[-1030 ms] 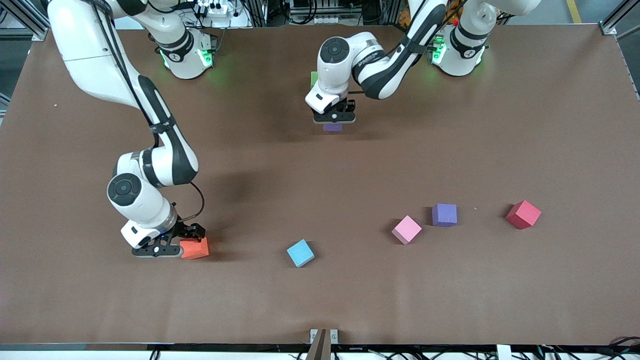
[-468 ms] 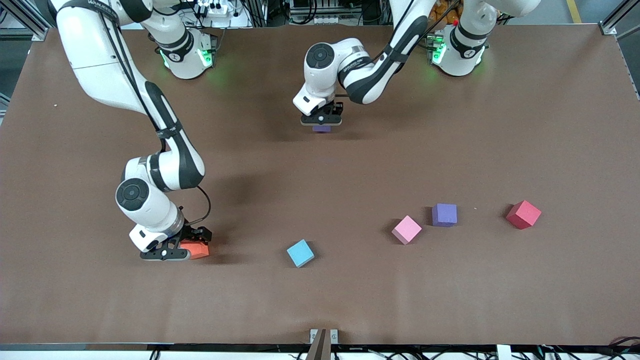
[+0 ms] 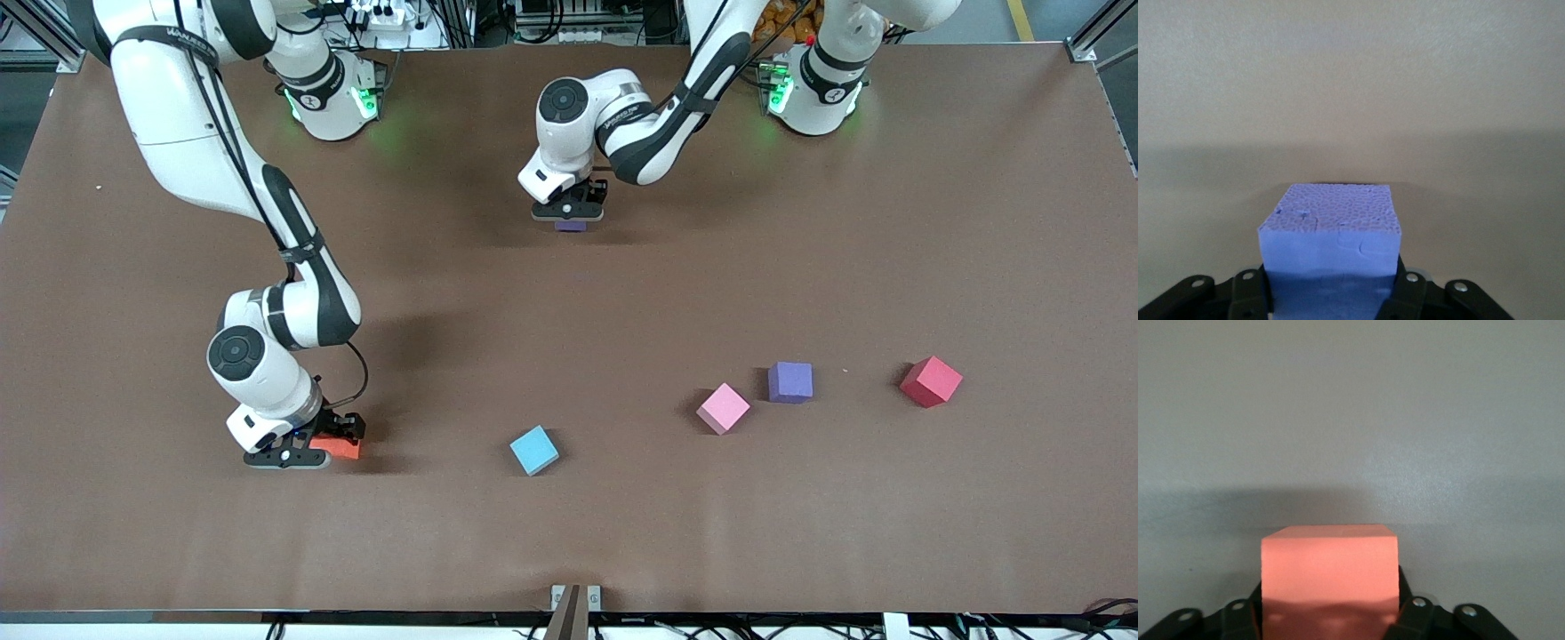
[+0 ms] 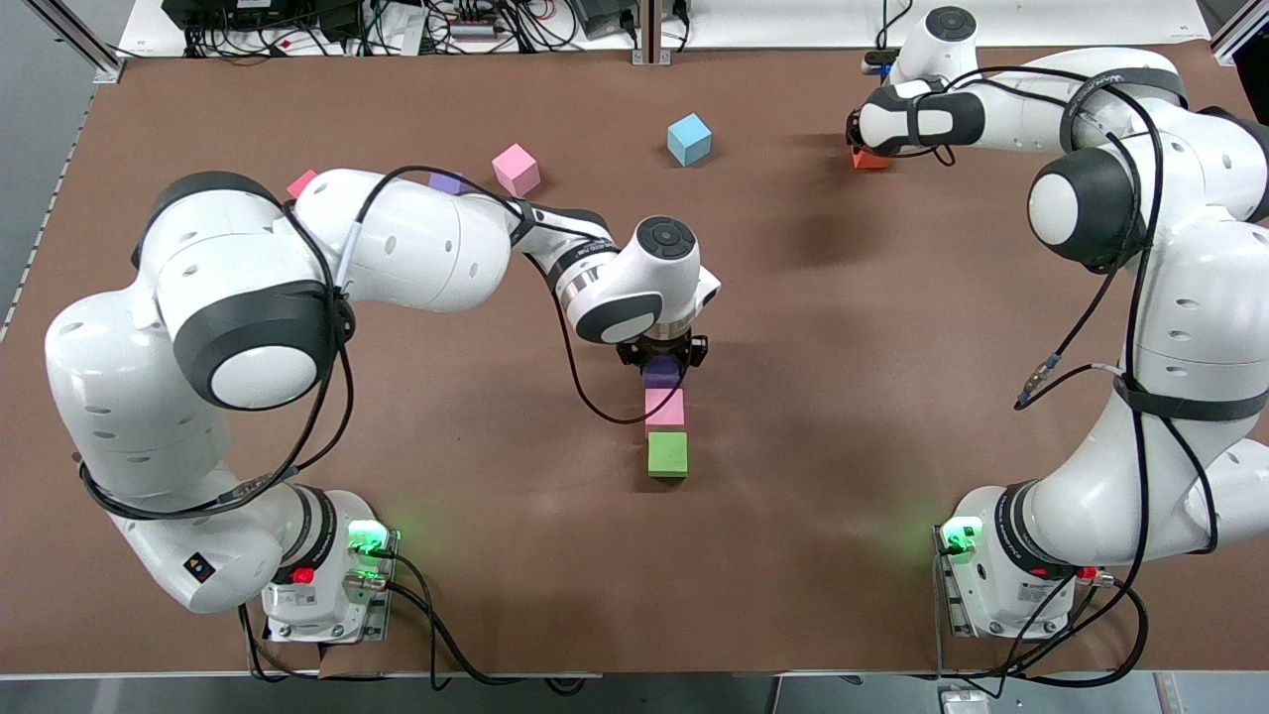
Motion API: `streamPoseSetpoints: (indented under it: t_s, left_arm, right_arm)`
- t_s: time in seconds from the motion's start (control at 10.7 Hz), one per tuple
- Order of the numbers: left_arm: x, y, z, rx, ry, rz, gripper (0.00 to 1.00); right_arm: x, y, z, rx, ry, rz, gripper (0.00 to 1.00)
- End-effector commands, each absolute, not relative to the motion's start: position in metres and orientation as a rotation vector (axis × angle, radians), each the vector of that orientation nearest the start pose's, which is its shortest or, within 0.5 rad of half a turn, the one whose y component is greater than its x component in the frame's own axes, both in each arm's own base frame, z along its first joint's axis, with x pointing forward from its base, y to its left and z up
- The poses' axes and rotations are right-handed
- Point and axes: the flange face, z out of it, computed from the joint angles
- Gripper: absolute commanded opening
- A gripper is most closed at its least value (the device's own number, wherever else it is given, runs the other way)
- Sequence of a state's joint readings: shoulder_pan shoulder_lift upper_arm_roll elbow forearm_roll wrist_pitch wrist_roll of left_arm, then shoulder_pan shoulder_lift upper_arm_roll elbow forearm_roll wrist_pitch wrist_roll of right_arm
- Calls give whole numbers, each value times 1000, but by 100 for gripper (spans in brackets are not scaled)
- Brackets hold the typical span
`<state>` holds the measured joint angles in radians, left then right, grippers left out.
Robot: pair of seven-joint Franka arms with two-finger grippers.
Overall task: Arrange blocks into number 1
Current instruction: 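Grasp the orange block with the right gripper and lift it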
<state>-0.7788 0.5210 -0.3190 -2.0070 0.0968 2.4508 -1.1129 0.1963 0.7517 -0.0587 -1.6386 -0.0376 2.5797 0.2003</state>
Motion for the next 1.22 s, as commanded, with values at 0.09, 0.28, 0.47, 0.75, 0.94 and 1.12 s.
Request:
streamPoseSetpoints:
  t_s: [0.09, 0.28, 0.47, 0.75, 0.94, 1.12]
  left_arm:
    - [270, -540, 194, -3126, 32, 197, 0]
    - [270, -541, 193, -3125, 29, 197, 0]
    - [270, -541, 192, -3123, 12, 198, 0]
    - [268, -541, 190, -3120, 5, 204, 0]
    - [269, -539, 189, -3117, -5, 204, 99]
    - [274, -541, 199, -3133, -15, 187, 100]
  right_arm:
    - [704, 108, 217, -3117, 60, -322, 57]
    - [685, 101, 248, -3096, 131, -268, 58]
    - [661, 96, 260, -3075, 178, -241, 58]
    - [624, 105, 284, -3045, 245, -215, 58]
    - [595, 123, 293, -3028, 337, -185, 58]
    - [565, 146, 301, -3010, 416, -156, 58]
